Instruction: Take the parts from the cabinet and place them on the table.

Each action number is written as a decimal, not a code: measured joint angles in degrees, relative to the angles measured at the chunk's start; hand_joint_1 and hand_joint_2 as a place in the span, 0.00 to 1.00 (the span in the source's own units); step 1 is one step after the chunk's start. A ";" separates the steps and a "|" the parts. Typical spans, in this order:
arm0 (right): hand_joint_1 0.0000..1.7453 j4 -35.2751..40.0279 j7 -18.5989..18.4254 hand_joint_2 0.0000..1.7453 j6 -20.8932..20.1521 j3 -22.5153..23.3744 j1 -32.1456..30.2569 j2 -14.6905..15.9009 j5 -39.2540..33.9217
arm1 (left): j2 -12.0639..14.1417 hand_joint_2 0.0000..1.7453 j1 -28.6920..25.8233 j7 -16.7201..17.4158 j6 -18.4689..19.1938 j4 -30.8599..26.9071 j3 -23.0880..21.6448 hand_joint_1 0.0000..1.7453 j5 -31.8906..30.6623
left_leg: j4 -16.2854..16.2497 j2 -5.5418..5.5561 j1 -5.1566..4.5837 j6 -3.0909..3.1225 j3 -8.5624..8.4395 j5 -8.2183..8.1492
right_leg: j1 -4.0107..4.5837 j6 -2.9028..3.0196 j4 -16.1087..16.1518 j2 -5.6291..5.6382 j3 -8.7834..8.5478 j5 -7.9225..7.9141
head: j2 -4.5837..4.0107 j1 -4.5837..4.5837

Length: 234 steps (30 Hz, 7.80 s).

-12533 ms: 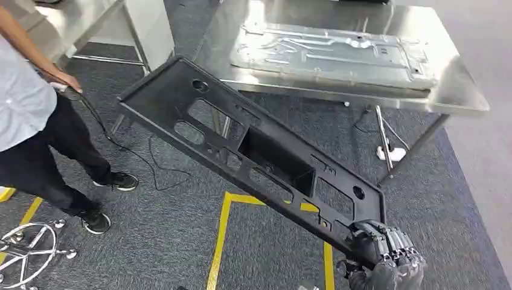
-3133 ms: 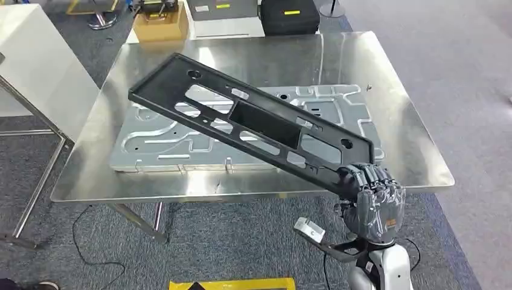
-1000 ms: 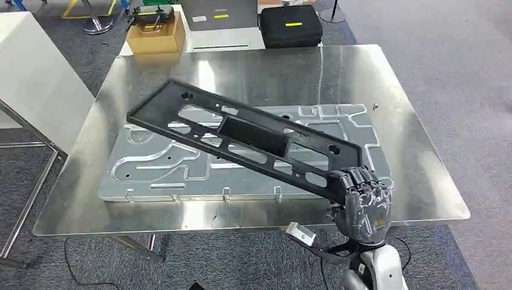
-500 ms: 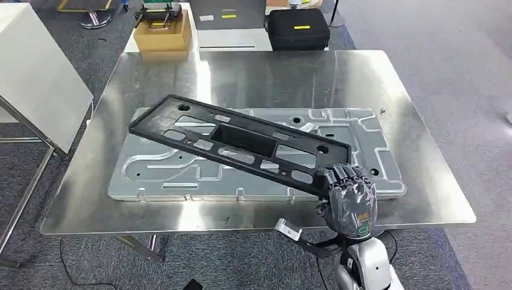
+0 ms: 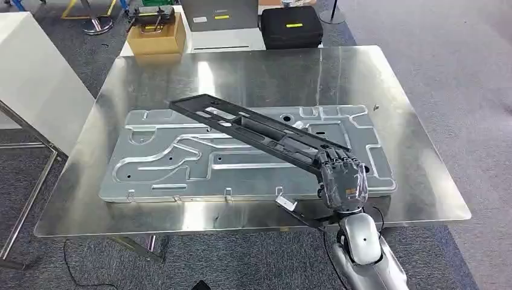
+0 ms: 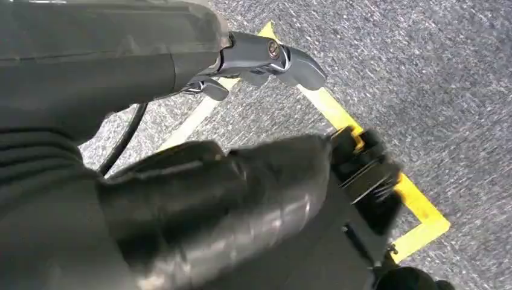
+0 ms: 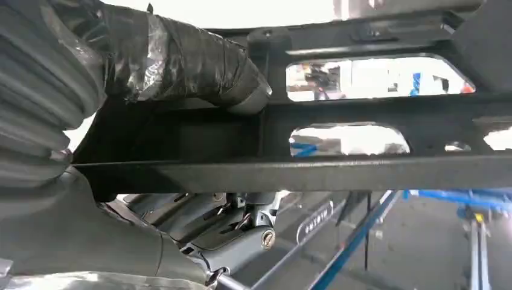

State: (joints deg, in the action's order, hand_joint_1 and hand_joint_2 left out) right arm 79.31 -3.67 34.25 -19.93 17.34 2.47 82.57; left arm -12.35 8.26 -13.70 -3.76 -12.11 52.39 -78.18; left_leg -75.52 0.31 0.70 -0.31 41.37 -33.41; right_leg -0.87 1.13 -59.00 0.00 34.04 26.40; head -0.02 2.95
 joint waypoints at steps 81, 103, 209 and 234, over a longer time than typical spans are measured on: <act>0.00 28.32 28.78 0.00 5.46 9.86 -24.10 -8.98 -32.26 | 0.17 0.00 -2.93 0.59 -9.92 0.00 0.22 0.00 7.02 | 16.69 -0.29 -0.78 2.33 -8.03 7.47 | 0.41 -2.14 0.00 0.01 -3.52 2.98 | 0.02 -0.20; 0.00 28.62 28.50 0.00 5.46 9.92 -24.95 -9.86 -34.07 | 0.31 0.00 -3.02 0.13 -9.99 0.00 0.61 0.00 6.84 | 18.50 -0.61 -0.23 3.21 -10.99 6.16 | 0.12 -2.60 -6.03 0.03 3.11 4.41 | 0.02 -0.24; 0.00 -62.34 26.84 0.00 0.68 73.61 -14.60 -9.48 -41.46 | -0.07 0.00 -3.66 0.39 -11.04 0.00 3.80 0.00 7.87 | 17.03 -1.09 -0.52 0.75 -7.18 8.96 | -0.41 -1.95 1.48 -0.02 -6.05 4.29 | 0.02 -0.52; 0.00 -64.20 26.03 0.00 -4.90 76.63 -14.30 -10.82 -44.04 | 0.07 0.00 -3.60 0.07 -10.99 0.00 4.30 0.00 7.91 | 18.51 -1.33 -0.51 3.36 -9.64 6.64 | -0.79 -4.09 -5.57 -0.17 -3.14 3.40 | 0.02 -0.55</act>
State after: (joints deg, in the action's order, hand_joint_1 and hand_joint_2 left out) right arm 15.10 22.36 29.35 56.70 3.04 -8.35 38.53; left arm -12.28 4.65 -13.64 -14.75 -12.11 56.70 -70.27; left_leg -57.01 -1.02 0.19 3.05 31.73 -26.77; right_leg -1.66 -2.97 -64.57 -0.17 30.90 29.80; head 0.00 2.40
